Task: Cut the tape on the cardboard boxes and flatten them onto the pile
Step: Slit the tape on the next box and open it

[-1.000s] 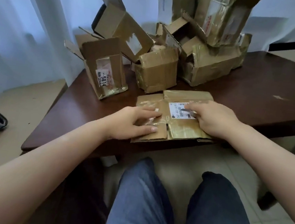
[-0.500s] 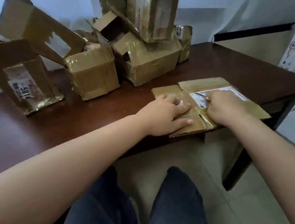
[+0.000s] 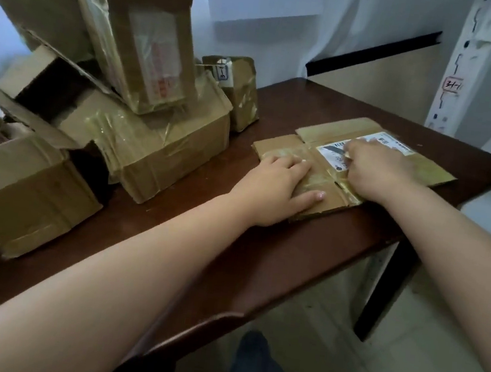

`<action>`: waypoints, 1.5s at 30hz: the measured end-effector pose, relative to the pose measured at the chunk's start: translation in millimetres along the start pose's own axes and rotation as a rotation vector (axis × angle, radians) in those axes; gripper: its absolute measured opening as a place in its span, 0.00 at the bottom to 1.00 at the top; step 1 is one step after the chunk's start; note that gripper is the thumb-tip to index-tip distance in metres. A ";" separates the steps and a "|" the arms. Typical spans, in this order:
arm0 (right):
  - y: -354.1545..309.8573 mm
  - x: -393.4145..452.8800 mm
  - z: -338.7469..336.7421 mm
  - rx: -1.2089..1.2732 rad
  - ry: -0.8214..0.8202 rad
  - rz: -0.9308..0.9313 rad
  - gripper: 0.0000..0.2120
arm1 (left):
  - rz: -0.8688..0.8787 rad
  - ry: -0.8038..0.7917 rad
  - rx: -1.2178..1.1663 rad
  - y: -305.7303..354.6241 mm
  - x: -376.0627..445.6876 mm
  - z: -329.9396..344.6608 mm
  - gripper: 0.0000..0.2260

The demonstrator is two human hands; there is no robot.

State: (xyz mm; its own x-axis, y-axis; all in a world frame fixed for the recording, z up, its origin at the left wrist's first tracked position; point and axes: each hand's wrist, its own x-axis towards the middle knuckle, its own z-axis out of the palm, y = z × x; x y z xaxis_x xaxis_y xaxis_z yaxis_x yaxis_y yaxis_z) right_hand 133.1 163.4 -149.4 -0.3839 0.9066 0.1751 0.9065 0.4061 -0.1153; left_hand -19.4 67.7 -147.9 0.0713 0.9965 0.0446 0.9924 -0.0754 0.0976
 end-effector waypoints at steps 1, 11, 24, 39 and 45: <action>3.4 12.0 -0.2 -0.006 -0.014 0.011 0.15 | 0.000 -0.002 -0.008 -2.6 12.3 -0.2 0.30; 8.1 70.2 5.0 -0.088 -0.015 0.139 0.17 | 0.043 0.034 -0.109 -12.5 76.1 0.4 0.28; -11.3 20.5 -35.3 0.146 0.133 0.035 0.08 | -0.055 0.098 -0.302 -23.5 24.0 -12.6 0.26; -60.7 11.4 -72.4 0.335 0.265 -0.201 0.05 | -0.051 0.348 -0.169 -35.4 -54.4 -74.2 0.23; -111.6 3.4 -67.3 0.450 0.229 -0.358 0.09 | -0.137 0.422 -0.090 -64.7 -113.5 -98.4 0.19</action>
State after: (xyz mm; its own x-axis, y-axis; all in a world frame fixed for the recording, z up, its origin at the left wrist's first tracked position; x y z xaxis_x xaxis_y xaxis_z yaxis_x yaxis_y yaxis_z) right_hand 42.5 113.4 -70.1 -0.5583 0.6776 0.4786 0.5462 0.7345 -0.4027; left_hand -101.6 -44.2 -61.4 -0.1257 0.8964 0.4250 0.9758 0.0344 0.2160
